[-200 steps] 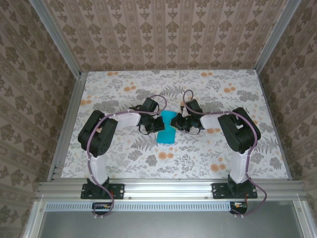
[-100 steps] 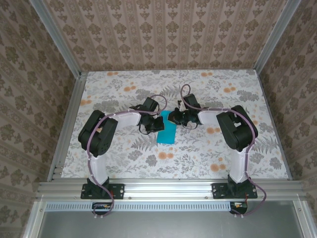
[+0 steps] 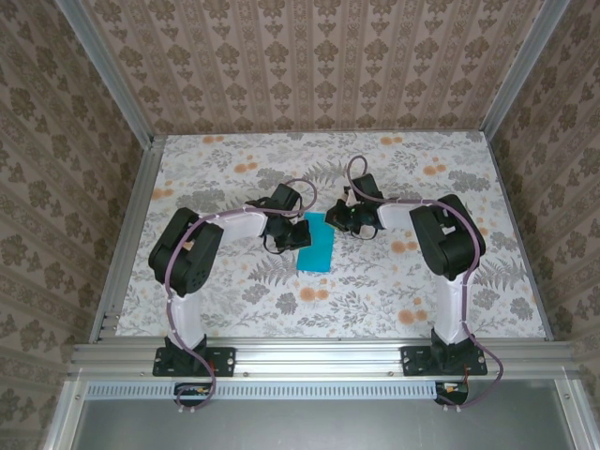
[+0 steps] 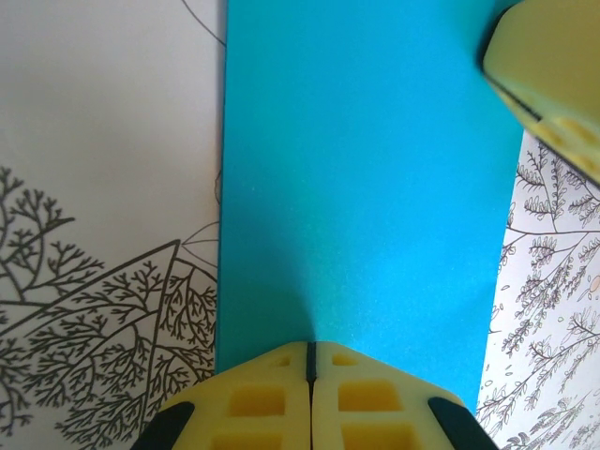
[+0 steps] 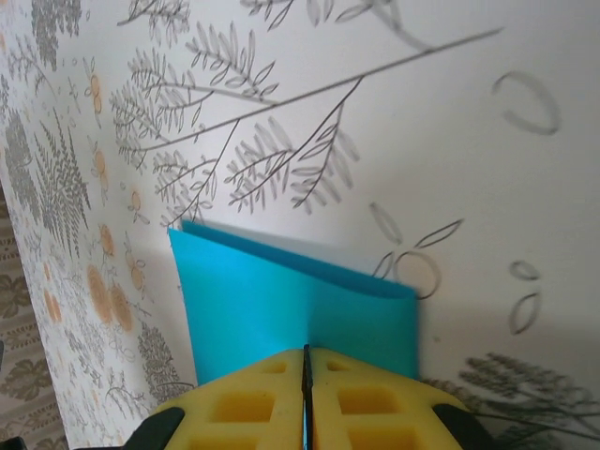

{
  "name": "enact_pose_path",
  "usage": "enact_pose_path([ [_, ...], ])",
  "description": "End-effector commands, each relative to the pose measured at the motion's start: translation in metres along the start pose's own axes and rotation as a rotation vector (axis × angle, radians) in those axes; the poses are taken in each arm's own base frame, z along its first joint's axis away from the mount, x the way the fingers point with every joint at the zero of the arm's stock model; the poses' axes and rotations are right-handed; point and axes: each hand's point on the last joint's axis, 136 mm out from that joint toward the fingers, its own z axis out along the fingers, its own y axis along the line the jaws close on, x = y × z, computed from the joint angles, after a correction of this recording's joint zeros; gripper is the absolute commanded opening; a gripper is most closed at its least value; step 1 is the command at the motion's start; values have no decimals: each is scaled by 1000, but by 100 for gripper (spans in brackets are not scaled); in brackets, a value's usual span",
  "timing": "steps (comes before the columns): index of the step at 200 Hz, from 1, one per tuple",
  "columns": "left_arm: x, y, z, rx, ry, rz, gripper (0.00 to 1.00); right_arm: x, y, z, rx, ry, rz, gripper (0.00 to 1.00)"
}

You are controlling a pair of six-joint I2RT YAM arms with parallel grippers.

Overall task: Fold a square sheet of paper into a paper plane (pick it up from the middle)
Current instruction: Fold the square sheet of paper in half at the center of the table.

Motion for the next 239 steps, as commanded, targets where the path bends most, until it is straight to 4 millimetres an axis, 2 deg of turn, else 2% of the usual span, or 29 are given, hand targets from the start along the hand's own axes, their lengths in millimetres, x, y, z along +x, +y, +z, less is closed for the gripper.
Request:
enact_pose_path([
  [1, 35, 45, 15, -162, 117, -40, 7, -13, -25, 3, 78, -32, 24, 10],
  [68, 37, 42, 15, -160, 122, -32, 7, -35, -42, -1, 160, -86, 26, 9],
  [94, 36, 41, 15, -157, 116, -34, 7, -48, -30, -14, 153, -119, 1, 10],
  [116, 35, 39, 14, -152, 109, -38, 7, -49, -13, -28, 119, -129, -35, 11],
  [142, 33, 34, 12, -134, 94, -45, 7, -34, 2, -40, 67, -102, -56, 12],
  [193, 30, 30, 5, -118, 56, -77, 7, 20, 23, -40, 1, -6, -106, 14],
  [211, 29, 29, 2, -114, 43, -90, 7, 37, 24, -34, 18, 33, -123, 15],
  [239, 27, 22, -3, -83, 27, -89, 7, 55, 15, -25, 28, 80, -105, 14],
])
